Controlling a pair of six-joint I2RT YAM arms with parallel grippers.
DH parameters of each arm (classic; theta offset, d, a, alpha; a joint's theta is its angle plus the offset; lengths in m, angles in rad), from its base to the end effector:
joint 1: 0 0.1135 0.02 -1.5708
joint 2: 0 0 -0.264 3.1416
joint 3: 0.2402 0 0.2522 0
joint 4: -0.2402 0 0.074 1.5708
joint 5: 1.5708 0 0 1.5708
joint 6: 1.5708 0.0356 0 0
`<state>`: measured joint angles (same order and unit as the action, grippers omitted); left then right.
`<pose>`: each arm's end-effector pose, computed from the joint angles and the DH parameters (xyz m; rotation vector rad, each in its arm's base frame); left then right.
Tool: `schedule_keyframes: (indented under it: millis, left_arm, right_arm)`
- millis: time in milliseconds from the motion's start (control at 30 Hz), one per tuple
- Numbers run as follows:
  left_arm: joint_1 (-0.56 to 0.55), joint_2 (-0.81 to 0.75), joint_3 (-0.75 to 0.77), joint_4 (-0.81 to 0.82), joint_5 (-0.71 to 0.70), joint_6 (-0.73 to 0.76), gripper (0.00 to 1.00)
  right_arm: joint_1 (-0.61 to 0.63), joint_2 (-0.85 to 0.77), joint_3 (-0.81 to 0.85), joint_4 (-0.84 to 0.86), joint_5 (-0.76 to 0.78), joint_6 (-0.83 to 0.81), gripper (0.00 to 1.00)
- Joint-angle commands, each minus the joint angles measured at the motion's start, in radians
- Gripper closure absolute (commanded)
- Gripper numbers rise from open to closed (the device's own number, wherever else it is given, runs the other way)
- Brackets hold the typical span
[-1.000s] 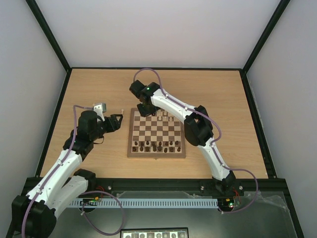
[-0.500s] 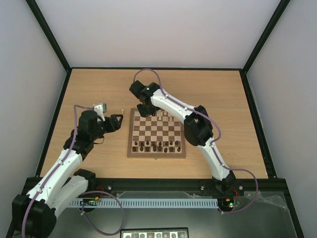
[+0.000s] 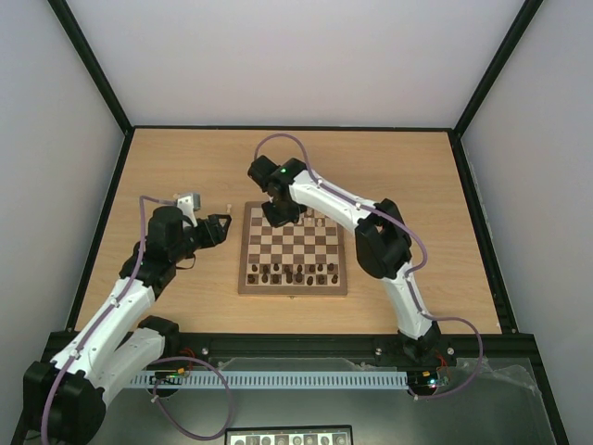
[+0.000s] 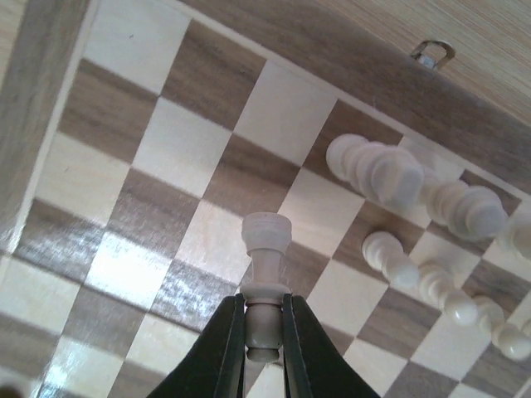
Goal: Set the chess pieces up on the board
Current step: Place the chess piece on the chessboard.
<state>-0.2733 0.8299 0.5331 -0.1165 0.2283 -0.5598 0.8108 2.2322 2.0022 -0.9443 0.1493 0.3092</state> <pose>0.1838 -0.0599 0.2504 -0.1406 2.0496 -0.7564 0.3321 0.3417 0.2237 -0.6367 2.6502 0.1181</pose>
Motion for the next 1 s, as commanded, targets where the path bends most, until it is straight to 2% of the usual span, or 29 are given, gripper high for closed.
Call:
schedule_keyframes:
  millis: [0, 267, 433, 733, 967]
  left_arm:
    - [0.008, 0.006, -0.017, 0.021, 0.017, 0.008, 0.34]
    - [0.007, 0.038, -0.035, 0.065, 0.055, -0.006, 0.34]
    - [-0.025, 0.135, -0.053, 0.166, 0.123, -0.034, 0.39]
    - [-0.121, 0.169, -0.034, 0.207, 0.095, -0.05, 0.4]
    - [-0.147, 0.188, -0.025, 0.23, 0.063, -0.072, 0.4]
  right_arm:
    - [0.025, -0.097, -0.052, -0.048, -0.04, -0.028, 0.93]
    - [0.05, -0.16, -0.093, -0.084, -0.115, -0.065, 0.92]
    - [0.049, -0.254, -0.135, -0.03, -0.222, -0.094, 0.92]
    - [0.042, -0.39, -0.255, 0.089, -0.444, -0.117, 0.91]
    - [0.042, -0.428, -0.323, 0.123, -0.472, -0.116, 0.91]
